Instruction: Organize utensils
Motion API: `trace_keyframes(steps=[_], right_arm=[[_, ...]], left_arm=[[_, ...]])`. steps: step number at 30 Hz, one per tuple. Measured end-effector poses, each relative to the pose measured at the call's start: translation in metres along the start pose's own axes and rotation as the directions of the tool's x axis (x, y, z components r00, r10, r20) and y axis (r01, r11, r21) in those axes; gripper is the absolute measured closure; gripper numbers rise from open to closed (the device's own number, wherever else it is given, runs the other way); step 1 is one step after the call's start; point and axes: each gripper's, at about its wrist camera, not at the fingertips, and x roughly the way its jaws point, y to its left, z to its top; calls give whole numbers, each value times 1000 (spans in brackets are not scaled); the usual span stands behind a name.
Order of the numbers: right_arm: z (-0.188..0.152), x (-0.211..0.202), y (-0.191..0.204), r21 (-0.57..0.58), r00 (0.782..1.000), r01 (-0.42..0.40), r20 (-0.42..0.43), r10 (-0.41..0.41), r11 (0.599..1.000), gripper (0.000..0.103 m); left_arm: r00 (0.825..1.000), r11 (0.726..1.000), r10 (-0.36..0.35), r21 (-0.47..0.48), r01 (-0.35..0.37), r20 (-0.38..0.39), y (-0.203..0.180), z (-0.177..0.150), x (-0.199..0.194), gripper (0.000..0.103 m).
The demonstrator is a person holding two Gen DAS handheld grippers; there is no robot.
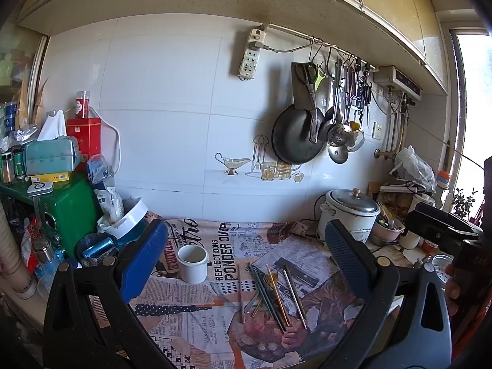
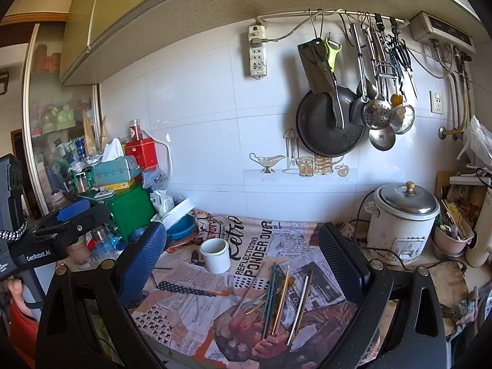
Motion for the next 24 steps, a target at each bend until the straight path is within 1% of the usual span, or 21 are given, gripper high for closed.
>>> trace_keyframes(steps=[7, 12, 24], right_arm=[[0, 0, 1, 0, 1000, 2, 4, -2, 1000, 5], [1, 0, 3, -6, 1000, 3, 6, -3, 1000, 5], [1, 4, 2, -1, 1000, 15, -8, -15, 1000, 5]], left_arm=[[1000, 1000, -1, -1, 1, -10, 2, -3, 4, 0], [1000, 1000, -1, -5, 1, -4, 3, -4, 4, 0], [1000, 1000, -3, -3, 3, -6, 3, -3, 6, 0]])
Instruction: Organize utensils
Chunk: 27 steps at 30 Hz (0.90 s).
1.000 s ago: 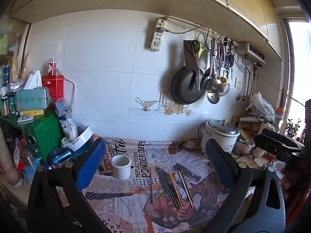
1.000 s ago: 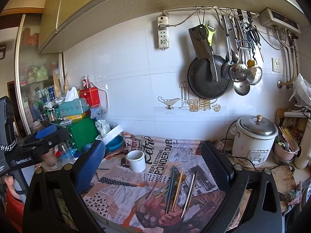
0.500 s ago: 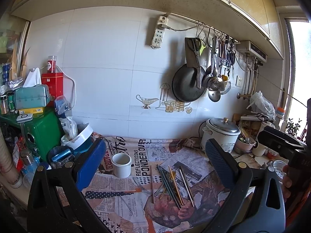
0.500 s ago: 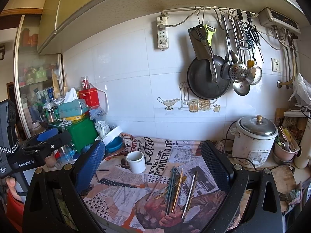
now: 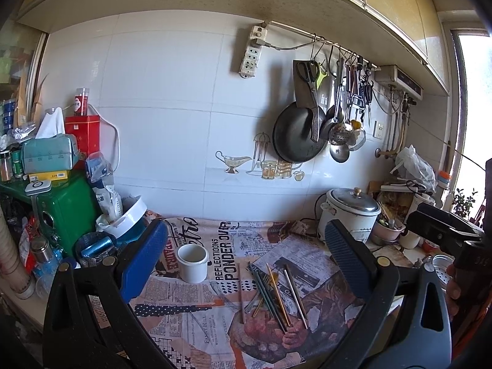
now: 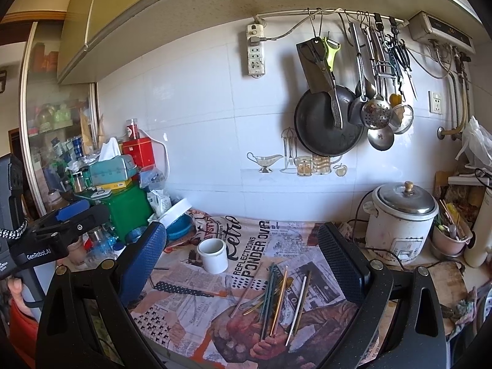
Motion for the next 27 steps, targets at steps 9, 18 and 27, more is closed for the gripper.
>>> trace_keyframes(steps=[9, 18, 27], right_arm=[[-8, 14, -12, 19, 998, 31, -48, -30, 999, 5], [-37, 50, -46, 49, 975, 125, -190, -114, 991, 5], [-81, 104, -109, 133, 901, 224, -407, -153, 965, 5]], left_arm=[[999, 1000, -19, -4, 19, -37, -4, -4, 20, 0], [989, 1000, -22, -16, 20, -145, -17, -25, 75, 0], [935, 1000, -13, -11, 10, -354, -34, -75, 169, 0]])
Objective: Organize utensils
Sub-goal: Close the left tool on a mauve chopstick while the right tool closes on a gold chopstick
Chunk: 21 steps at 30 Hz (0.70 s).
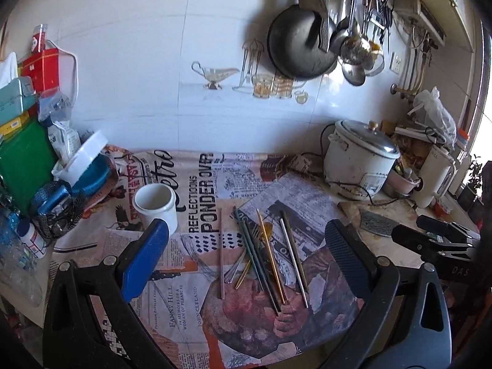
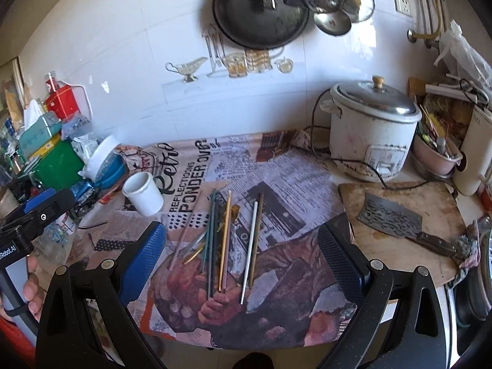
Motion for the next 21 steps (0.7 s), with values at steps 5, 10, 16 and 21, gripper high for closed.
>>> trace_keyframes(steps=[5, 10, 16, 21], right_arm=[[-8, 46, -31, 45, 992, 33, -120, -28, 998, 5], [-14, 92, -52, 56, 975, 56, -218, -43, 997, 9], [-19, 141, -61, 46, 949, 9, -314, 6, 999, 27], [-17, 176, -55, 40, 923, -62, -378, 73, 997, 45]], left_arm=[[988, 999, 43, 1, -43, -150, -2, -17, 70, 0], [956, 997, 79, 3, -82, -282, -2, -33, 131, 0], [919, 993, 107, 1, -116, -379, -2, -45, 184, 0], [896, 993, 110, 0, -121, -430, 2, -47, 220, 18]])
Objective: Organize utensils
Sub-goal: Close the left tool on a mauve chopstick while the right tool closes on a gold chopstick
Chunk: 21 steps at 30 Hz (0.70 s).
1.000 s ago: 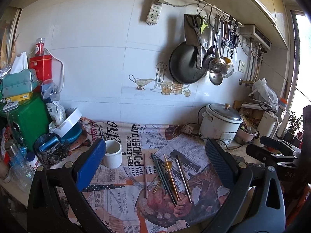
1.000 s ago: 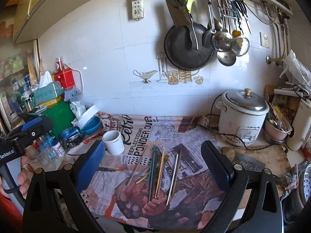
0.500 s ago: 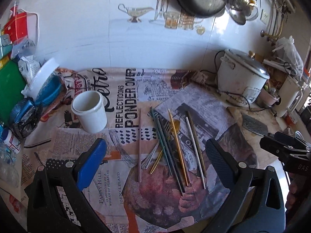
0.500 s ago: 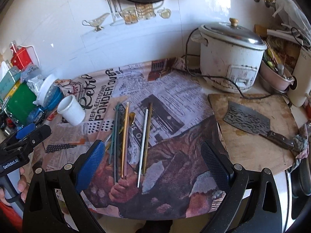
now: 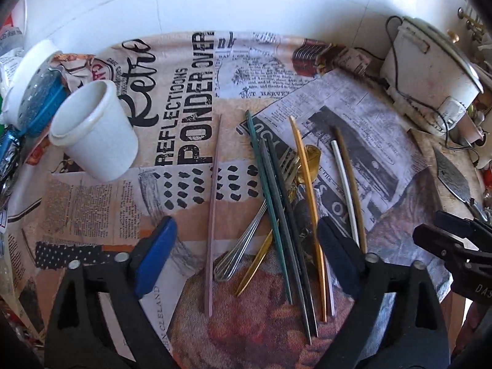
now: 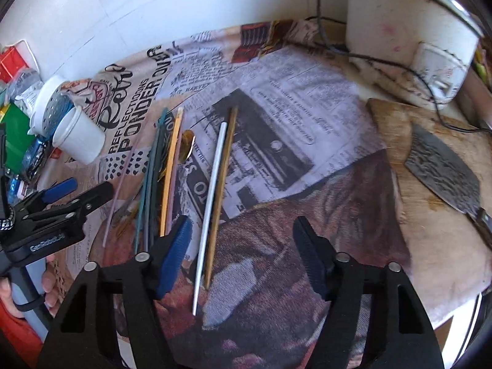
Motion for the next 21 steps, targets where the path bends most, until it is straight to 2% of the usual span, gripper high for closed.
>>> trace_keyframes(steps=[6, 8, 11, 15, 19, 21], right_arm=[[22, 31, 19, -35, 994, -106, -45, 104, 994, 63], [30, 41, 27, -45, 991, -124, -55, 122, 991, 64], [40, 58, 36, -48, 984, -159, -89, 154, 986, 73], [47, 76, 46, -51, 974, -190, -138, 182, 980, 84], [50, 85, 53, -55, 968, -203, -159, 192, 978, 87], [53, 89, 54, -54, 967, -207, -166, 195, 977, 91]], left_arm=[[998, 998, -9, -58, 6, -66, 18, 15, 28, 44], [997, 997, -17, -78, 11, -81, 24, 18, 36, 49], [994, 996, -10, -87, 1, -109, 32, 21, 49, 61], [989, 994, -36, -105, 20, -145, 41, 21, 62, 78], [988, 994, -58, -99, 44, -142, 44, 25, 67, 83], [987, 994, -68, -96, 54, -146, 43, 27, 69, 87]])
